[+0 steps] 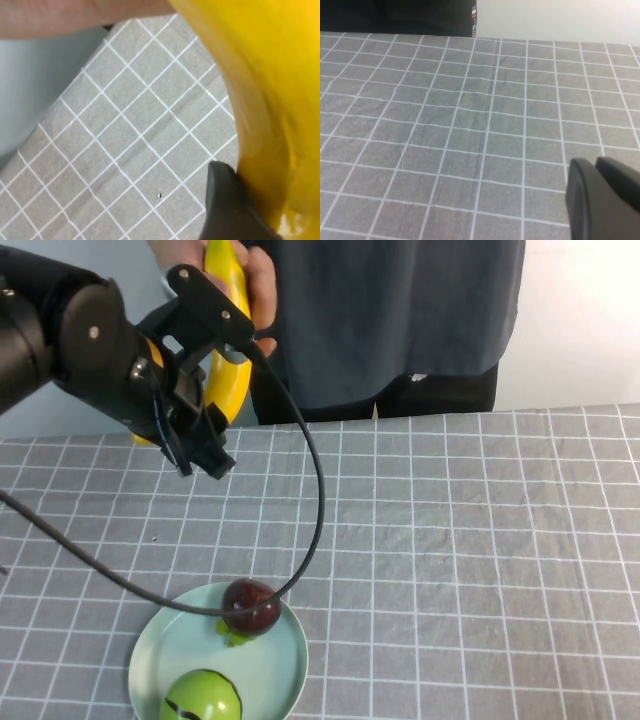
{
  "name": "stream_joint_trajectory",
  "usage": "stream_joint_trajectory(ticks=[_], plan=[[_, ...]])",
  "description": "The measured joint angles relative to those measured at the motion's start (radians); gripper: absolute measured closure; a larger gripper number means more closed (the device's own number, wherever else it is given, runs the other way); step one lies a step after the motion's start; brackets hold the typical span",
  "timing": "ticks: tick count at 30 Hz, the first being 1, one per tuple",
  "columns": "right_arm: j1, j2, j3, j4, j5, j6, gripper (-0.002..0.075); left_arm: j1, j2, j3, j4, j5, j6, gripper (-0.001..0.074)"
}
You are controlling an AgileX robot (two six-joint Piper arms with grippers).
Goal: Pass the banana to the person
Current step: Hand the grabbed banana to the person
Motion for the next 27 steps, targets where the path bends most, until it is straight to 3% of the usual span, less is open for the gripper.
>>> stream_joint_trajectory(ticks=[9, 11, 14, 17, 27], plan=[[0.000, 0.000, 0.000, 0.000, 0.000, 0.000, 0.0733, 0.000, 0.017, -0.023, 0.012, 0.004, -0.049, 0.0447], [0.000, 0.000, 0.000, 0.000, 0.000, 0.000, 0.0732, 0.000, 0.019, -0.023, 0.017, 0.004, -0.068, 0.0386], [0.000, 0.000, 0.000, 0.000, 0.000, 0.000, 0.0732, 0.000, 0.019, -0.023, 0.035, 0.002, -0.131, 0.0211], [0.000, 0.000, 0.000, 0.000, 0.000, 0.000, 0.0732, 0.000, 0.015, -0.023, 0.064, 0.002, -0.215, 0.0090], [0.000, 0.000, 0.000, 0.000, 0.000, 0.000, 0.0732, 0.000, -0.185, -0.023, 0.071, 0.061, -0.326, 0.0066]])
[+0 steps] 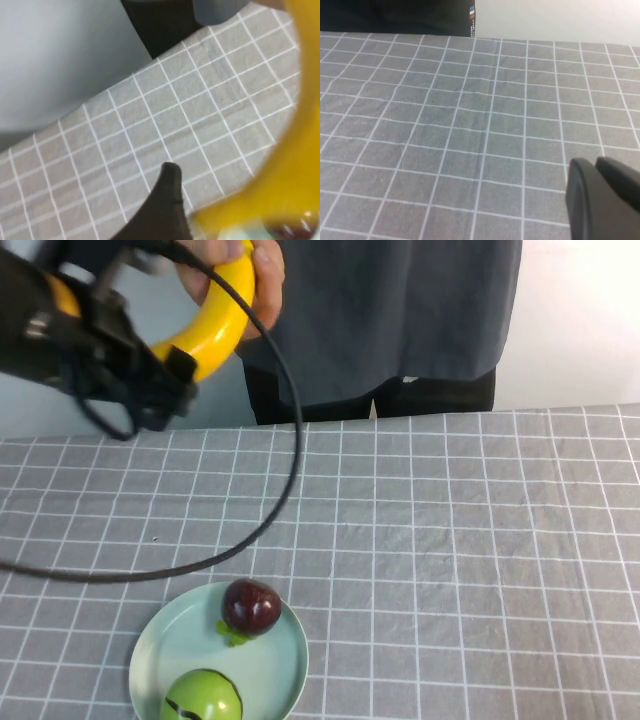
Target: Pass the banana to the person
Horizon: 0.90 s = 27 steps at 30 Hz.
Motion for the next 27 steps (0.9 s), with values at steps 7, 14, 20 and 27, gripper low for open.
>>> stream_joint_trajectory(ticks=[7, 14, 20, 27], plan=[[0.000, 0.000, 0.000, 0.000, 0.000, 0.000, 0.0732, 0.000, -0.176, 0.000, -0.006, 0.169, -0.052, 0.0125], [0.000, 0.000, 0.000, 0.000, 0.000, 0.000, 0.0732, 0.000, -0.352, 0.072, -0.008, 0.211, -0.057, 0.0597], [0.000, 0.000, 0.000, 0.000, 0.000, 0.000, 0.0732, 0.000, -0.533, 0.242, -0.046, 0.177, -0.060, 0.0727], [0.000, 0.000, 0.000, 0.000, 0.000, 0.000, 0.0733, 0.000, -0.861, 0.572, -0.101, -0.073, -0.091, 0.0736]])
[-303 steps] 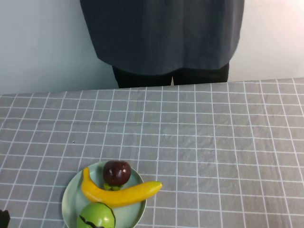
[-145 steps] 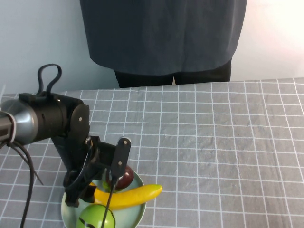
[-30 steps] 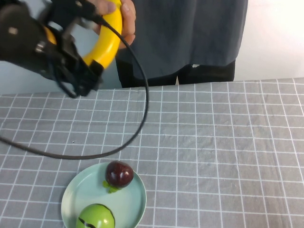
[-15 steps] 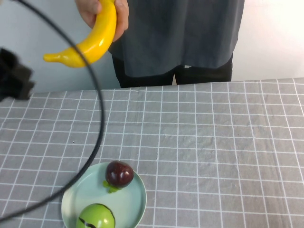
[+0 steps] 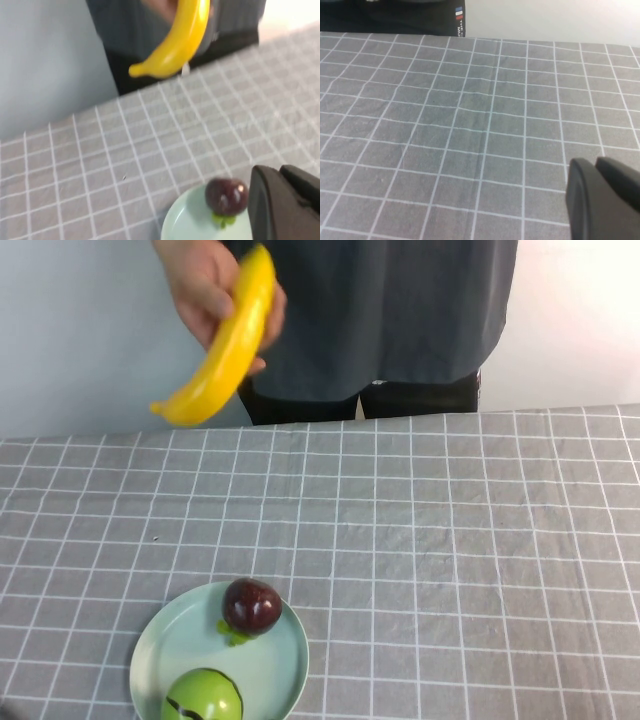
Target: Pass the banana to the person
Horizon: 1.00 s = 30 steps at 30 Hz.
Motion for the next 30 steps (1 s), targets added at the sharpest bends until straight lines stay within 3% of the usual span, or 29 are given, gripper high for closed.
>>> stream_joint_trajectory(ticks=[8, 17, 24, 27, 30], plan=[[0.000, 0.000, 0.000, 0.000, 0.000, 0.000, 0.0732, 0.000, -0.274, 0.332, -0.009, -0.261, -0.058, 0.0736], [0.000, 0.000, 0.000, 0.000, 0.000, 0.000, 0.0732, 0.000, -0.316, 0.491, 0.022, -0.221, -0.115, 0.0737], [0.000, 0.000, 0.000, 0.000, 0.000, 0.000, 0.0732, 0.002, -0.356, 0.651, 0.155, -0.455, -0.250, 0.0738], [0.000, 0.000, 0.000, 0.000, 0.000, 0.000, 0.0732, 0.040, -0.418, 0.724, 0.163, -0.563, -0.261, 0.0738], [0.000, 0.000, 0.000, 0.000, 0.000, 0.000, 0.0733, 0.133, -0.493, 0.793, 0.074, -0.640, -0.196, 0.0738]])
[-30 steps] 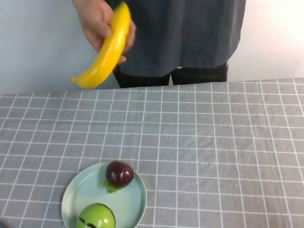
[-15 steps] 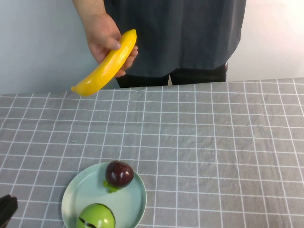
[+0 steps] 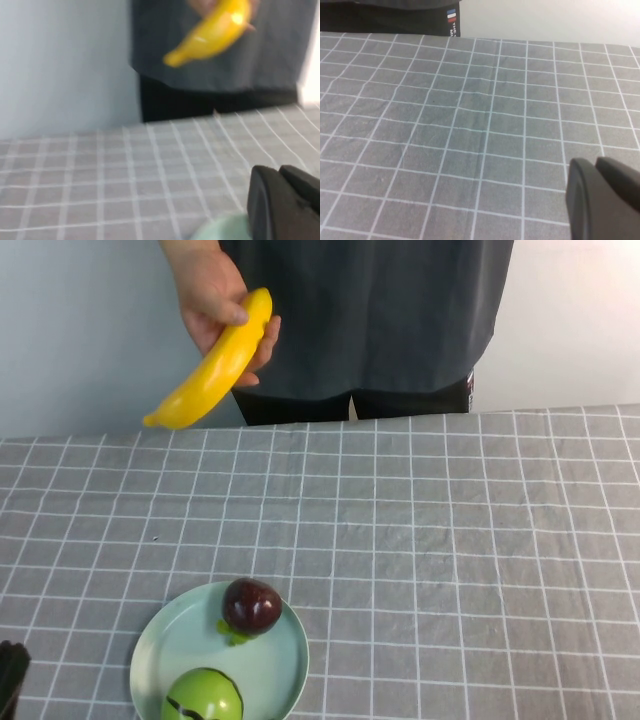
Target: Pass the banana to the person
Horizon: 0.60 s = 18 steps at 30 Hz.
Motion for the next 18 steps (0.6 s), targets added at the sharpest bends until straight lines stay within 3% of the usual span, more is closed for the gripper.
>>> stream_joint_trajectory(ticks=[5, 8, 18], plan=[[0.000, 0.000, 0.000, 0.000, 0.000, 0.000, 0.0732, 0.179, -0.047, 0.061, -0.197, -0.079, 0.172, 0.0738], [0.000, 0.000, 0.000, 0.000, 0.000, 0.000, 0.0732, 0.241, -0.049, 0.061, -0.234, -0.073, 0.203, 0.0738], [0.000, 0.000, 0.000, 0.000, 0.000, 0.000, 0.0733, 0.250, -0.053, 0.059, -0.232, 0.157, 0.215, 0.0738]])
